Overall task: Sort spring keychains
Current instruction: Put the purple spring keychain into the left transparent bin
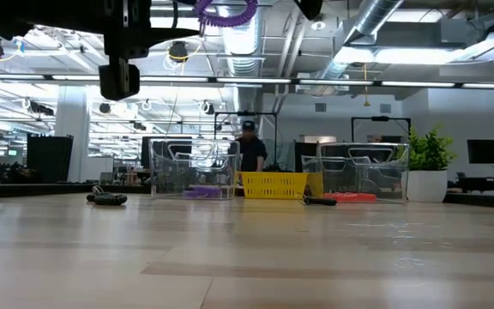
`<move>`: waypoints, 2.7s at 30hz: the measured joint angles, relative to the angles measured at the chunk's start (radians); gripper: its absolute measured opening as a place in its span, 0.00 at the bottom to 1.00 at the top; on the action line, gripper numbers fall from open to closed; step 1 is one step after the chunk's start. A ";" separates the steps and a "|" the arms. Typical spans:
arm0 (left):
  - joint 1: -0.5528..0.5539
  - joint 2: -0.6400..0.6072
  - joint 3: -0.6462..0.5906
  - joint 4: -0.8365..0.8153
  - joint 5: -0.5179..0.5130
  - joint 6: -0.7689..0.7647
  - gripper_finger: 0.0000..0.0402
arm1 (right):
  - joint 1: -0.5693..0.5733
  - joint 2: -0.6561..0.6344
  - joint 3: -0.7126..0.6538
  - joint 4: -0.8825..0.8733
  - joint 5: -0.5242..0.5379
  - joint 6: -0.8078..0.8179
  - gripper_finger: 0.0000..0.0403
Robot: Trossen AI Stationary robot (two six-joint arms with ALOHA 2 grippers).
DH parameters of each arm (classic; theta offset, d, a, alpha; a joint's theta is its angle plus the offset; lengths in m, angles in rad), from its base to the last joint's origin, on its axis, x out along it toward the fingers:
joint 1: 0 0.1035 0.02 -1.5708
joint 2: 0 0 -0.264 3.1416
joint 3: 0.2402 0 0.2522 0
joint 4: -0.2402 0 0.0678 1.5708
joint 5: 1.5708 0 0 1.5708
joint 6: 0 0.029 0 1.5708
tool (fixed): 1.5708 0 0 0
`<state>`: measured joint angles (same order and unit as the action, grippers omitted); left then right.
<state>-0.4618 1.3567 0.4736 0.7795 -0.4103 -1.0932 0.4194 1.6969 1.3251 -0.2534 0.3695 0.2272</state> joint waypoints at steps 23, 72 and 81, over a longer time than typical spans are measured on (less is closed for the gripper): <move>0.004 0.000 0.000 -0.001 0.041 -0.011 0.28 | -0.022 0.007 0.000 0.031 0.000 -0.079 0.02; 0.017 0.000 0.000 0.001 -0.059 0.251 0.28 | -0.062 0.026 -0.021 0.086 -0.071 -0.043 0.02; 0.017 0.000 -0.001 0.085 0.128 0.282 0.28 | -0.090 0.026 -0.021 0.086 -0.080 -0.051 0.02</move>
<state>-0.4452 1.3569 0.4728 0.8649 -0.2818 -0.8115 0.3290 1.7229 1.3037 -0.1677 0.2893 0.1757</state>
